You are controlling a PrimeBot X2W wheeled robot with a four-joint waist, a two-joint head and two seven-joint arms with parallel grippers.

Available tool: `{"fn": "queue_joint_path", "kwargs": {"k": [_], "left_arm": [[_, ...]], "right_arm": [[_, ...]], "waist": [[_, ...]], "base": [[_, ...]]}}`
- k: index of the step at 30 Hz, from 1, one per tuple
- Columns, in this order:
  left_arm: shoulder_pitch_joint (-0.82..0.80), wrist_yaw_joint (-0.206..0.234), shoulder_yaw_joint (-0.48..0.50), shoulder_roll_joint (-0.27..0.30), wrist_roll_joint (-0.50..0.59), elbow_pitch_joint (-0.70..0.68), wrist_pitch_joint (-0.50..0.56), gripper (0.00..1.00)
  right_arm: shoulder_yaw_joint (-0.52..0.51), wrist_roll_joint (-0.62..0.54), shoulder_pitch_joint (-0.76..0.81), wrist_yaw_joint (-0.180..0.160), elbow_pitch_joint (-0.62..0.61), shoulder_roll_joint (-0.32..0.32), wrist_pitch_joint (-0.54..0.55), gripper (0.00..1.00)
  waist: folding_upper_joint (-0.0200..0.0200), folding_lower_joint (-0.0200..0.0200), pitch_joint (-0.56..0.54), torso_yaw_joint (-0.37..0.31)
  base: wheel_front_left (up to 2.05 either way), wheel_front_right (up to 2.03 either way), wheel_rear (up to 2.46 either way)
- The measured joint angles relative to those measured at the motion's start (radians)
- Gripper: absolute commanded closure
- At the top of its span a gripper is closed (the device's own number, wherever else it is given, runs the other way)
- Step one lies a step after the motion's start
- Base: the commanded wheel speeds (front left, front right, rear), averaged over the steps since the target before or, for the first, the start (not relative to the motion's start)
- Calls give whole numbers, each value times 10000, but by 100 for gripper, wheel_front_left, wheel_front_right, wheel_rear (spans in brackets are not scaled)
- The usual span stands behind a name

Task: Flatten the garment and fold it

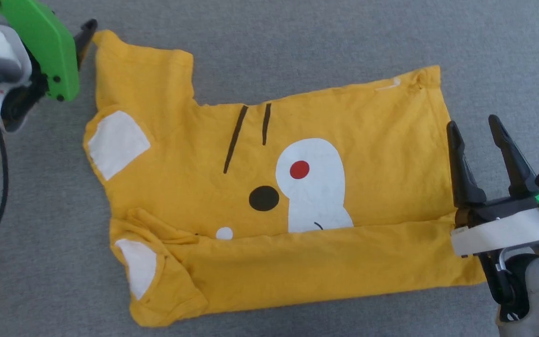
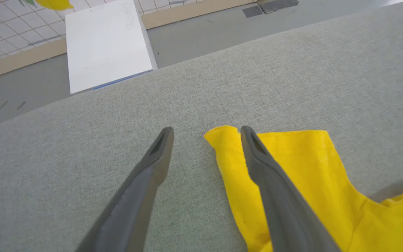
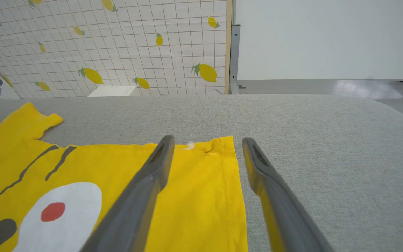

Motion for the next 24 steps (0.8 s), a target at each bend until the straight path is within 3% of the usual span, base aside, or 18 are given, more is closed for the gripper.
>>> {"fn": "queue_joint_path", "kwargs": {"k": [12,13,14,15,21,24], "left_arm": [[-425,1471,2,159,-485,382,2324,0],[-429,1588,-10,228,-499,353,2508,40],[-430,1651,-23,278,-516,297,2658,85],[-440,1705,-35,322,-535,186,2796,100],[-407,1747,-56,397,-629,-324,2895,100],[-405,1747,-44,408,-635,-479,2884,100]], "right_arm": [[407,-21,-336,0,155,276,-105,0],[428,-36,-407,0,159,274,-63,0],[439,-61,-480,0,163,268,-17,0],[462,-92,-620,0,167,249,63,0],[472,-71,-2362,0,591,25,1200,0],[211,-61,-3567,0,1306,56,2383,0]], "waist": [[0,0,926,-778],[0,0,956,-807],[0,0,972,-824],[0,0,984,-833],[0,0,1055,-763],[0,0,1103,-701]], "base": [[0,0,0],[0,0,0],[0,0,0],[0,0,0],[0,0,0],[0,0,0]]}}
